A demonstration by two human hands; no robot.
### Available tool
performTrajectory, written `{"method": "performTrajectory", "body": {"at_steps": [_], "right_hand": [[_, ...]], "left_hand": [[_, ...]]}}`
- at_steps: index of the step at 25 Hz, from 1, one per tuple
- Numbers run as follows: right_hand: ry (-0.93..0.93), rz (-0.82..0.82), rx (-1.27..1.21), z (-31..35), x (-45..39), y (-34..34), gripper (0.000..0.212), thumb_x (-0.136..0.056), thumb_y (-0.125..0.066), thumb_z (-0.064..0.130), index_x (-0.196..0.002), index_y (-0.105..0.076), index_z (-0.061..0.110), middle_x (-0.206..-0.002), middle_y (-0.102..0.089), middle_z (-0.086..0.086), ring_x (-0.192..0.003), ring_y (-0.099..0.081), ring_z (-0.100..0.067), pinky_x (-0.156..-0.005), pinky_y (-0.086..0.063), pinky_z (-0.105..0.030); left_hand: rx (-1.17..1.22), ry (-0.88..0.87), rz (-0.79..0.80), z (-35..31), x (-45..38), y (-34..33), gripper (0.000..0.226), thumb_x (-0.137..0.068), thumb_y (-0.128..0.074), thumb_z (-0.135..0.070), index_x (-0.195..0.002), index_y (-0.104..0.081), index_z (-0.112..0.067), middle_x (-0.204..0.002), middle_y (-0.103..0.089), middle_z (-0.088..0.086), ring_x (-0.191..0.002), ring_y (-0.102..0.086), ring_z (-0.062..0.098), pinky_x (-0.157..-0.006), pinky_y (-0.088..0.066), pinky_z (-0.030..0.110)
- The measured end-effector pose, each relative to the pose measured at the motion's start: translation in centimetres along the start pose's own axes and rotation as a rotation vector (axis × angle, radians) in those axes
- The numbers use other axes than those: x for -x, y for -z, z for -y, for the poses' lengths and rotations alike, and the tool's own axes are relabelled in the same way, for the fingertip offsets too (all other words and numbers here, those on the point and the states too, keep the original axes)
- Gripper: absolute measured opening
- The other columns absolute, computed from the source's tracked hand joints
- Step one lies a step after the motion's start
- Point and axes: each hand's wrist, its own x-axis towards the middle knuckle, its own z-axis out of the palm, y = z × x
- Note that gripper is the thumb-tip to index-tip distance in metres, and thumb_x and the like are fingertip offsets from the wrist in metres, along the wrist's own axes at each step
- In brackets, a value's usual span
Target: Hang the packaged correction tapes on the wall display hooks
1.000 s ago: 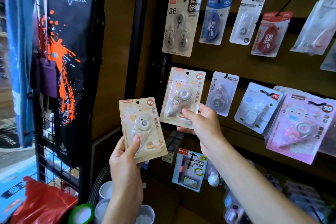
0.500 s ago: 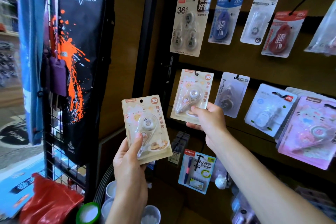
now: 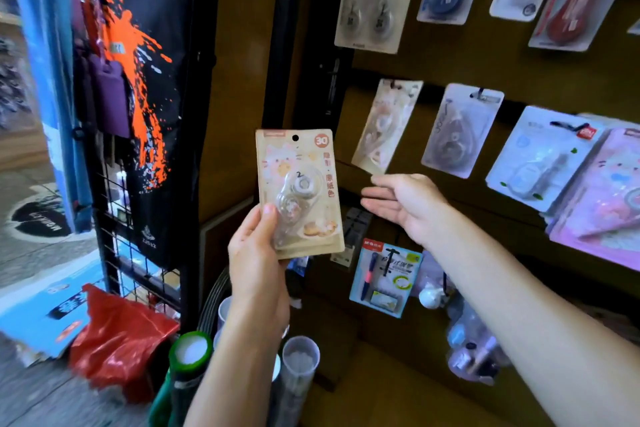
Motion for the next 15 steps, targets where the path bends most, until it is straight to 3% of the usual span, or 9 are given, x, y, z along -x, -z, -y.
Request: {"method": "performTrajectory", "body": {"at_steps": [4,7,9,12,15], "right_hand": [[-0.086,0.17,0.114,-3.3,3.9,1.1,0.027,-0.095,-0.06,0.017,-0.112,-0.062,-0.004,-0.091,-0.074,-0.024,-0.069,-0.072,-0.031,-0.065,-0.062,-0.034],[0.03,0.371,0.056,-3.6,6.0,1.6,0.036,-0.096,-0.057,0.033,-0.117,-0.064,0.005,-0.094,-0.075,-0.016,-0.074,-0.071,-0.028,-0.062,-0.061,-0.033],[0.146,0.469,0.075,-3.4,7.0,1.4,0.036,-0.095,-0.056,0.033,-0.121,-0.064,0.009,-0.1,-0.074,-0.011,-0.078,-0.071,-0.022,-0.062,-0.059,-0.03],[0.268,0.401,0.057,-3.7,7.4,1.1,0.028,-0.095,-0.058,0.011,-0.122,-0.064,0.002,-0.108,-0.074,-0.011,-0.089,-0.072,-0.015,-0.069,-0.058,-0.023],[0.291,0.351,0.023,-4.0,7.4,1.2,0.026,-0.095,-0.056,0.002,-0.12,-0.065,0.0,-0.103,-0.074,-0.01,-0.087,-0.072,-0.013,-0.066,-0.057,-0.021]], "left_hand": [[-0.085,0.009,0.074,0.8,0.0,0.1,0.025,-0.103,-0.047,-0.022,-0.106,-0.068,-0.01,-0.101,-0.072,0.011,-0.087,-0.065,0.025,-0.075,-0.048,0.038],[-0.108,0.028,0.087,1.3,0.2,0.1,0.028,-0.103,-0.046,-0.022,-0.11,-0.068,-0.007,-0.109,-0.072,0.016,-0.094,-0.065,0.031,-0.081,-0.048,0.042],[-0.12,0.042,0.104,1.7,0.2,0.1,0.03,-0.103,-0.045,-0.023,-0.114,-0.067,-0.005,-0.112,-0.071,0.018,-0.096,-0.064,0.032,-0.081,-0.047,0.042],[-0.101,0.051,0.149,2.0,0.8,-0.9,0.028,-0.104,-0.045,-0.023,-0.11,-0.069,-0.009,-0.105,-0.071,0.016,-0.09,-0.065,0.029,-0.077,-0.048,0.041],[-0.075,0.034,0.121,2.1,1.3,-1.5,0.022,-0.101,-0.052,-0.021,-0.104,-0.07,-0.009,-0.097,-0.074,0.012,-0.085,-0.067,0.026,-0.077,-0.051,0.04]]}}
